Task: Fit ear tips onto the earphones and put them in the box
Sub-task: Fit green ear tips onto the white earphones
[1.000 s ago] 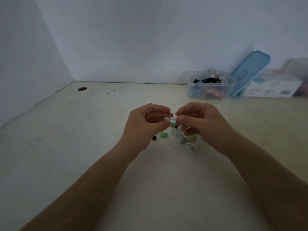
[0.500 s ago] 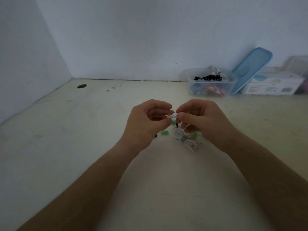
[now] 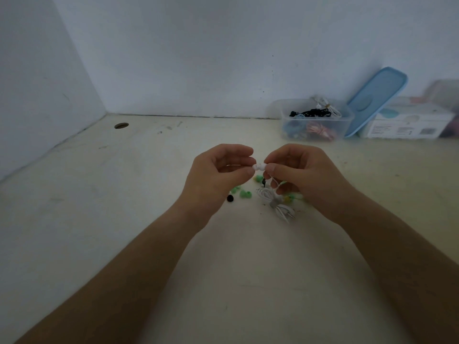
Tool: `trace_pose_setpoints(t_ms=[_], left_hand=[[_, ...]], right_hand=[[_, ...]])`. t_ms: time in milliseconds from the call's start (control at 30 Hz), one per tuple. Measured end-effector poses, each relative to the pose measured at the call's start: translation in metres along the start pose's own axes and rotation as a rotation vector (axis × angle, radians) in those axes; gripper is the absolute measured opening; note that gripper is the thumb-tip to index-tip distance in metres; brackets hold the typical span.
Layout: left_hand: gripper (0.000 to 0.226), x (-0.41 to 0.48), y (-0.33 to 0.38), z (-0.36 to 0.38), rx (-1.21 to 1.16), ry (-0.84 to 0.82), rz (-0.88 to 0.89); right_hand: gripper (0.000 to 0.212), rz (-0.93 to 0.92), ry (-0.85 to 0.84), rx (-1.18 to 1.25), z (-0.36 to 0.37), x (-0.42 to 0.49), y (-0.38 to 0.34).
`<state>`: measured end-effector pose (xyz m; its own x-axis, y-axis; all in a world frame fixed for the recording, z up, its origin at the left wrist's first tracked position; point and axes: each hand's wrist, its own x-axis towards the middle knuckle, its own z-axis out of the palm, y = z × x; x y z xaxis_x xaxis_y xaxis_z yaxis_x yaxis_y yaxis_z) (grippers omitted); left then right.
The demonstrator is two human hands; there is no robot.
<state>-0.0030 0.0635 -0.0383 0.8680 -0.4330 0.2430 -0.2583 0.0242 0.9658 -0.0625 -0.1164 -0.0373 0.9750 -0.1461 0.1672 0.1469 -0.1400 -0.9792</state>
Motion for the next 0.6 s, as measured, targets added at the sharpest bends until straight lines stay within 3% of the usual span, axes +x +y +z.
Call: trace_pose_setpoints(t_ms=[600], left_hand=[[0.033, -0.0004, -0.0020, -0.0018, -0.107, -0.084, -0.071]], right_hand=[[0.007, 0.020, -0.060, -0.005, -0.0037, -0.0012, -0.0015]])
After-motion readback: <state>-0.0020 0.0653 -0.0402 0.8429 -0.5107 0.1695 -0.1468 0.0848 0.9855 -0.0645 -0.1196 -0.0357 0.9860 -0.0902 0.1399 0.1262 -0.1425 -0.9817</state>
